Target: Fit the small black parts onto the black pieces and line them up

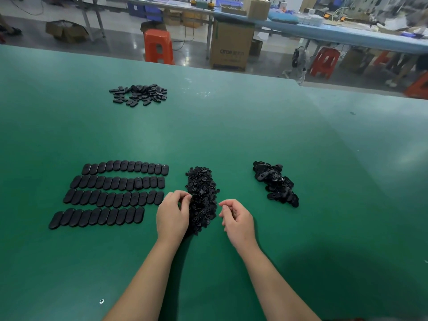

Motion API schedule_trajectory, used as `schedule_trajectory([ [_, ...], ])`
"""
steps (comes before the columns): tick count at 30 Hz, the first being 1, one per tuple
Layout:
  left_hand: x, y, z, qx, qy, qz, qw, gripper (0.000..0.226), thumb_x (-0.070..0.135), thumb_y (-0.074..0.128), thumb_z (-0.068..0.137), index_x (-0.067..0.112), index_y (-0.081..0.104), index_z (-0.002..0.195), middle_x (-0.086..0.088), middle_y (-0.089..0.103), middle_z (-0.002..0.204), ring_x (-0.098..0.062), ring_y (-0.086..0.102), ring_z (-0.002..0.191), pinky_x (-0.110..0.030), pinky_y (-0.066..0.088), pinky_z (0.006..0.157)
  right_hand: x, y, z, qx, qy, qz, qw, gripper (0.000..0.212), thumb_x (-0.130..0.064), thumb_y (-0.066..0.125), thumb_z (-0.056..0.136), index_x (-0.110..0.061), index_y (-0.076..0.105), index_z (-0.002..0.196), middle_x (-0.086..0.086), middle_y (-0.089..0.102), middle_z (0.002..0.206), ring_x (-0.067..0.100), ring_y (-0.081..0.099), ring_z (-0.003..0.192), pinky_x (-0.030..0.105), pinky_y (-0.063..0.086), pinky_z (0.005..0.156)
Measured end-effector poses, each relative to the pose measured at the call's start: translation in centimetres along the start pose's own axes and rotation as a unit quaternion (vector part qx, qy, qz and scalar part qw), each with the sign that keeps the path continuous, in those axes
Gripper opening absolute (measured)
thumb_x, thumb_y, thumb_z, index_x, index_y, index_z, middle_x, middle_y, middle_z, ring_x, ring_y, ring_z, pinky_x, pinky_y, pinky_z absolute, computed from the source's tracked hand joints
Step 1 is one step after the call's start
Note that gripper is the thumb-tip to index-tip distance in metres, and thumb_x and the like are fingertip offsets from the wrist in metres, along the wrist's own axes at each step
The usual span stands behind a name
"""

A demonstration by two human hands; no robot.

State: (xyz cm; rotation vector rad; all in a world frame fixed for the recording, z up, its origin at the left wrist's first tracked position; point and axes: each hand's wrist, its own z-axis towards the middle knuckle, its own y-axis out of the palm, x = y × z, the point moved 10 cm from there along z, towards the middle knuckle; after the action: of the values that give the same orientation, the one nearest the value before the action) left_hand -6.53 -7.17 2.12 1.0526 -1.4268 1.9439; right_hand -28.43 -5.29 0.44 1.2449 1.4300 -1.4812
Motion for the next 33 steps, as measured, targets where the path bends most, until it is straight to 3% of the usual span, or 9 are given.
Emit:
schedule_trajectory([
  [8,-0.3,-0.7,-0.2,0.031,-0.009,-0.041,0.999,0.010,0.024,0.059,0.099,0.024,0.065,0.091,0.012,0.064,0.083,-0.003,0.057,0.077,-0.027,0.040,0.065,-0.1,0.2,0.3,-0.020,-0.001,-0.014,1.000,0.022,-0.015,0.054,0.102,-0.029,0.069,0.094,-0.009,0.068,0.073,0.010,0.052,0.058,0.034,0.047,0.054],
  [12,-0.7,-1.0,-0.4,0.033,-0.029,-0.088,0.995,0.013,0.024,0.059,0.099,0.028,0.063,0.088,0.012,0.064,0.075,0.000,0.058,0.072,-0.016,0.039,0.058,0.1,-1.1,1.2,-0.030,0.016,-0.010,0.999,0.021,-0.015,0.054,0.102,-0.029,0.069,0.098,-0.006,0.069,0.076,0.004,0.047,0.051,0.023,0.043,0.048],
  [15,-0.7,-1.3,-0.4,0.039,-0.036,-0.112,0.992,0.015,0.023,0.061,0.098,0.030,0.063,0.086,0.012,0.065,0.073,0.000,0.058,0.072,-0.010,0.042,0.058,-1.3,-4.8,3.2,0.022,-0.036,-0.201,0.979,0.019,-0.016,0.054,0.102,-0.027,0.068,0.109,-0.007,0.067,0.089,0.000,0.049,0.055,0.021,0.044,0.053],
  [18,-0.8,-1.3,-0.4,0.038,-0.043,-0.115,0.992,0.016,0.024,0.064,0.097,0.033,0.064,0.083,0.010,0.065,0.073,-0.004,0.058,0.071,-0.012,0.041,0.056,-2.3,-8.8,5.3,0.057,-0.053,-0.427,0.901,0.028,-0.017,0.053,0.101,-0.022,0.065,0.125,0.002,0.058,0.116,0.024,0.065,0.082,0.033,0.051,0.072],
  [20,-1.0,-1.2,-0.4,0.035,-0.047,-0.118,0.991,0.016,0.024,0.066,0.094,0.034,0.064,0.082,0.007,0.065,0.070,-0.008,0.056,0.066,-0.016,0.042,0.054,-1.5,-11.0,6.5,0.049,-0.018,-0.493,0.868,0.031,-0.018,0.053,0.100,-0.024,0.061,0.130,0.006,0.050,0.122,0.030,0.063,0.084,0.034,0.051,0.073],
  [26,-1.1,-0.9,-0.3,0.015,-0.053,-0.131,0.990,0.020,0.016,0.068,0.091,0.035,0.067,0.083,0.006,0.063,0.066,-0.003,0.049,0.054,-0.015,0.040,0.049,0.1,-13.4,8.0,0.002,0.023,-0.537,0.844,0.030,-0.028,0.055,0.102,-0.029,0.058,0.132,0.003,0.047,0.122,0.025,0.062,0.092,0.032,0.049,0.073],
  [33,-1.3,-0.6,-0.3,0.008,-0.062,-0.135,0.989,0.020,0.016,0.068,0.092,0.031,0.071,0.104,0.011,0.069,0.084,-0.003,0.050,0.052,-0.014,0.041,0.049,0.4,-13.6,7.8,0.003,0.029,-0.533,0.846,0.028,-0.031,0.060,0.100,-0.022,0.058,0.127,0.004,0.048,0.124,0.026,0.063,0.096,0.034,0.051,0.078],
])
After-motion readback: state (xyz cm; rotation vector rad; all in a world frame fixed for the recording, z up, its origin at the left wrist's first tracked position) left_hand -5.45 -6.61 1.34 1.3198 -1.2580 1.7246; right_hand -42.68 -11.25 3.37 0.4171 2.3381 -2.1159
